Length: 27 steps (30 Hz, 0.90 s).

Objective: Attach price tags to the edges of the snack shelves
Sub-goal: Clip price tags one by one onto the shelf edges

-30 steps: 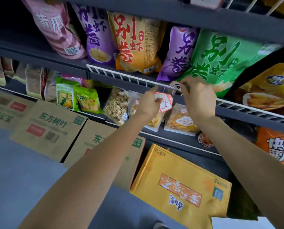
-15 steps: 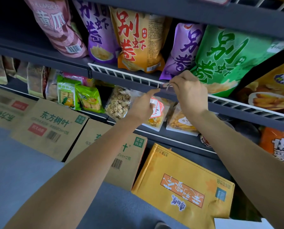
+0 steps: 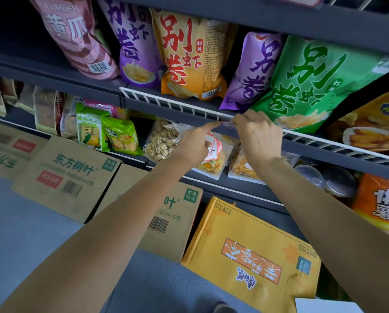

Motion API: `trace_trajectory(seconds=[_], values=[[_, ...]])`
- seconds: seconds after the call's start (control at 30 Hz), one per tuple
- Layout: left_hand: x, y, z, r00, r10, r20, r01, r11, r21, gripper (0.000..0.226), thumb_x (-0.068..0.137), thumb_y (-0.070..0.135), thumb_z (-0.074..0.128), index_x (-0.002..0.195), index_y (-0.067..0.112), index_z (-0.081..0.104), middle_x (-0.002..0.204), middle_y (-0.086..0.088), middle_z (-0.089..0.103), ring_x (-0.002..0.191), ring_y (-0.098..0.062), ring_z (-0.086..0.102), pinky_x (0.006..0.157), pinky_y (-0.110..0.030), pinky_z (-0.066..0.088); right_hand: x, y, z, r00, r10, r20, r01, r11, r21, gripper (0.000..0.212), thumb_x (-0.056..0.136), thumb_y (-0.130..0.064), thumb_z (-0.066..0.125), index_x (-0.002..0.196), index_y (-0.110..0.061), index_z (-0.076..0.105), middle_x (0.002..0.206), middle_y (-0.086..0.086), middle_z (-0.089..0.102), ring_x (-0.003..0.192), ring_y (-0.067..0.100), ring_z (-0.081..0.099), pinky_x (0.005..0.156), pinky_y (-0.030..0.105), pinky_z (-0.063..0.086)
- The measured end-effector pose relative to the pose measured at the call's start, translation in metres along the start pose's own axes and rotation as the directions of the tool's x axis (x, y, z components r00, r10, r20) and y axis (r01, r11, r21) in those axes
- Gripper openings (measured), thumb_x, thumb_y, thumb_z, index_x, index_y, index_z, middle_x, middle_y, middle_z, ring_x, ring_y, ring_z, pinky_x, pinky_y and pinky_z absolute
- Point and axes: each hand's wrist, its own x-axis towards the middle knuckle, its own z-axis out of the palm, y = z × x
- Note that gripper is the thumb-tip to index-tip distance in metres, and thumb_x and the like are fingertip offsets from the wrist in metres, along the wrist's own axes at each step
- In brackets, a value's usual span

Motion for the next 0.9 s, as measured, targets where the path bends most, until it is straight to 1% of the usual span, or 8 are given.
trace_trajectory(seconds=[0.1,0.17,0.33,0.4,0.5,0.67,0.8,0.9], values=[[0.001,0.000,-0.002,1.000,0.008,-0.001,-0.008,1.000,0.004,0.056,0.094,0.004,0.048,0.141,0.032,0.038,0.108,-0.016,0.063,0.085,-0.024,0.060,0.076,-0.032,0.048,-0.006,0.000,0.007,0.999,0.028,-0.028,-0.028,1.000,0.008,0.031,0.045,0.008,0.078,0.068,-0.010,0.067,0.073,0.007,0.060,0.058,0.026,0.054,0.041,0.018,0.021],[0.002,0.000,-0.003,1.000,0.026,-0.002,-0.026,1.000,0.016,0.055,0.093,0.004,0.048,0.140,0.031,0.039,0.104,-0.016,0.065,0.071,-0.020,0.054,0.068,-0.030,0.045,-0.005,0.002,0.010,0.998,0.055,-0.041,-0.054,0.998,0.021,0.029,0.049,0.007,0.079,0.070,-0.009,0.066,0.079,0.007,0.060,0.061,0.025,0.055,0.042,0.018,0.021],[0.004,0.003,-0.004,0.999,0.033,-0.012,-0.033,0.999,0.019,0.054,0.093,0.005,0.049,0.140,0.030,0.039,0.120,-0.015,0.061,0.091,-0.027,0.060,0.081,-0.032,0.047,-0.003,0.003,0.008,0.996,0.043,-0.078,-0.044,0.999,-0.009,0.029,0.044,0.010,0.075,0.063,-0.008,0.063,0.072,0.007,0.058,0.058,0.025,0.052,0.042,0.017,0.022],[0.004,0.003,-0.004,1.000,0.026,-0.013,-0.026,1.000,0.013,0.053,0.093,0.005,0.049,0.139,0.030,0.040,0.119,-0.015,0.062,0.084,-0.025,0.060,0.077,-0.031,0.047,-0.003,0.001,0.004,0.997,0.023,-0.074,-0.022,1.000,0.006,0.029,0.039,0.013,0.069,0.061,-0.004,0.061,0.069,0.011,0.057,0.054,0.025,0.052,0.044,0.018,0.025],[0.004,0.003,-0.004,1.000,0.017,-0.011,-0.017,1.000,0.012,0.053,0.094,0.006,0.048,0.139,0.030,0.040,0.114,-0.015,0.063,0.068,-0.015,0.055,0.067,-0.026,0.044,-0.003,-0.001,-0.002,1.000,0.019,-0.021,-0.019,1.000,-0.001,0.035,0.029,0.015,0.070,0.058,-0.003,0.061,0.064,0.012,0.057,0.047,0.025,0.053,0.043,0.018,0.027],[0.002,0.005,-0.004,1.000,-0.001,-0.021,0.001,1.000,0.007,0.052,0.094,0.006,0.049,0.139,0.030,0.040,0.126,-0.014,0.059,0.107,-0.027,0.058,0.087,-0.032,0.047,-0.002,-0.004,-0.008,0.998,0.005,0.066,-0.006,1.000,0.010,0.039,0.021,0.013,0.074,0.054,-0.005,0.061,0.056,0.010,0.057,0.038,0.023,0.052,0.043,0.016,0.023],[0.002,0.006,-0.004,1.000,0.003,-0.019,-0.003,1.000,0.003,0.053,0.094,0.006,0.049,0.140,0.030,0.040,0.124,-0.015,0.059,0.098,-0.026,0.060,0.082,-0.032,0.048,-0.002,-0.003,-0.007,0.995,-0.009,0.100,0.009,1.000,-0.002,0.041,0.021,0.012,0.075,0.056,-0.005,0.064,0.060,0.009,0.059,0.039,0.023,0.052,0.043,0.016,0.023],[0.003,0.007,-0.004,1.000,0.003,-0.017,-0.003,1.000,0.010,0.054,0.094,0.006,0.048,0.141,0.030,0.038,0.122,-0.015,0.060,0.084,-0.022,0.058,0.073,-0.029,0.046,-0.006,-0.001,-0.006,0.994,-0.013,0.105,0.015,1.000,-0.022,0.034,0.033,0.012,0.074,0.062,-0.004,0.066,0.068,0.011,0.059,0.046,0.025,0.054,0.043,0.017,0.024]])
